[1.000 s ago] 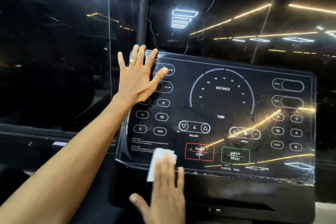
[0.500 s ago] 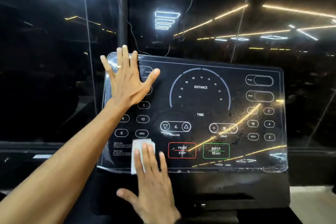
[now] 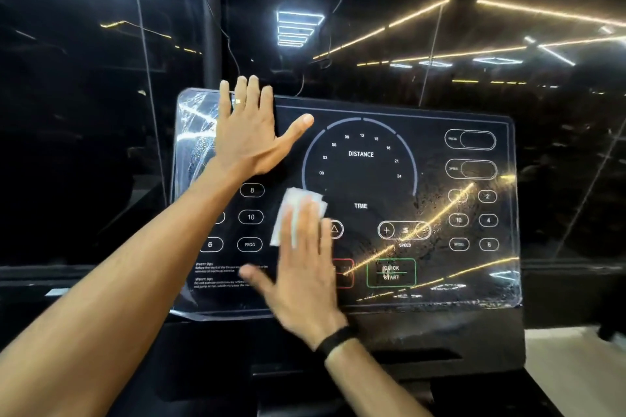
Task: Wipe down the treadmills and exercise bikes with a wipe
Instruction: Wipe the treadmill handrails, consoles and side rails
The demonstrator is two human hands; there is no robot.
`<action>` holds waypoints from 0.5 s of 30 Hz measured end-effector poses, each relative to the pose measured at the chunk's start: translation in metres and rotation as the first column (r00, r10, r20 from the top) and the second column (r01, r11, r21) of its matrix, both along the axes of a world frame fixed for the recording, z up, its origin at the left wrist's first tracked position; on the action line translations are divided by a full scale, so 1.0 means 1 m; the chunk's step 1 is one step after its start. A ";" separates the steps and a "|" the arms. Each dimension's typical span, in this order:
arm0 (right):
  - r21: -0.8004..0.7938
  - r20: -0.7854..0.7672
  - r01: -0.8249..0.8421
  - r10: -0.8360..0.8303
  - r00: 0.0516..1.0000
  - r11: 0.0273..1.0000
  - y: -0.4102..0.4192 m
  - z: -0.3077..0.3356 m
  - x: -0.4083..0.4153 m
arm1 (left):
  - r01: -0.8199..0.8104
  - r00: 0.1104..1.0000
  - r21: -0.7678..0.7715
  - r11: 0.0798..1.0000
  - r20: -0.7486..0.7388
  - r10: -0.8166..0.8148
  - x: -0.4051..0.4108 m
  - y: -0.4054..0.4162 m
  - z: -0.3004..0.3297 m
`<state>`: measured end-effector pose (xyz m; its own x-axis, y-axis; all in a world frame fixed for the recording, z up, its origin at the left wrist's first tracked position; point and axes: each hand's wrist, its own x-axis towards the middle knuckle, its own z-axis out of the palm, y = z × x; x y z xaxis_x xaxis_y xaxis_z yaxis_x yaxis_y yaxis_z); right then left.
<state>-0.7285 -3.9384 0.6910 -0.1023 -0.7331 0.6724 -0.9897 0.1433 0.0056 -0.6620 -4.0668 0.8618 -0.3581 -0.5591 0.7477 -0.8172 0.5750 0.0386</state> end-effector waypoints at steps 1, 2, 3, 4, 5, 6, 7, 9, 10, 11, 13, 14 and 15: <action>0.039 -0.057 -0.076 0.078 0.995 0.996 0.006 -0.011 0.009 | -0.006 1.000 0.002 1.000 -0.003 0.006 -0.001 0.001 0.000; 0.077 -0.094 -0.122 0.129 0.987 0.990 0.013 -0.026 0.014 | -0.014 1.000 0.002 1.000 -0.009 0.014 -0.002 0.001 -0.001; 0.106 -0.121 -0.131 0.143 0.982 0.986 0.024 -0.044 0.015 | -0.020 1.000 -0.001 1.000 -0.015 0.020 -0.002 0.001 0.000; 0.122 -0.134 -0.112 0.128 0.983 0.986 0.035 -0.063 0.012 | -0.026 0.999 -0.002 1.000 -0.018 0.026 -0.002 0.001 -0.001; 0.130 -0.121 -0.077 0.093 0.988 0.988 0.047 -0.080 0.005 | -0.034 0.999 -0.001 0.999 -0.015 0.034 -0.003 0.001 -0.001; 0.137 -0.087 -0.025 0.037 0.995 0.990 0.059 -0.093 -0.006 | -0.045 0.999 0.003 0.999 -0.012 0.045 -0.004 0.002 0.000; 0.129 -0.039 0.045 -0.041 0.998 0.991 0.068 -0.101 -0.019 | -0.052 0.999 0.010 0.999 -0.009 0.052 -0.005 0.002 0.000; 0.094 0.101 0.204 -0.214 0.972 0.974 0.076 -0.100 -0.054 | -0.053 0.999 0.024 0.998 -0.005 0.053 -0.009 0.005 0.001; 0.058 0.173 0.270 -0.276 0.946 0.961 0.075 -0.088 -0.071 | -0.055 0.998 0.030 0.998 -0.008 0.055 -0.010 0.005 0.001; 0.029 0.236 0.324 -0.321 0.917 0.946 0.071 -0.072 -0.088 | -0.051 0.999 0.037 0.998 -0.013 0.051 -0.012 0.007 0.002; 0.026 0.303 0.333 -0.325 0.896 0.943 0.055 -0.029 -0.107 | -0.042 0.999 0.052 0.998 -0.022 0.043 -0.014 0.009 0.002; 0.006 0.286 0.309 -0.297 0.911 0.951 0.044 -0.009 -0.106 | -0.042 0.999 0.053 0.998 -0.020 0.043 -0.016 0.009 0.002; -0.011 0.237 0.268 -0.258 0.936 0.963 0.034 0.005 -0.100 | -0.042 0.999 0.046 0.998 -0.014 0.043 -0.018 0.010 0.002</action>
<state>-0.8283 -3.9043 0.6960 -0.4444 -0.6298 0.6371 -0.8896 0.3940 -0.2310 -0.6801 -4.0569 0.8638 -0.3219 -0.6075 0.7262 -0.8401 0.5370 0.0769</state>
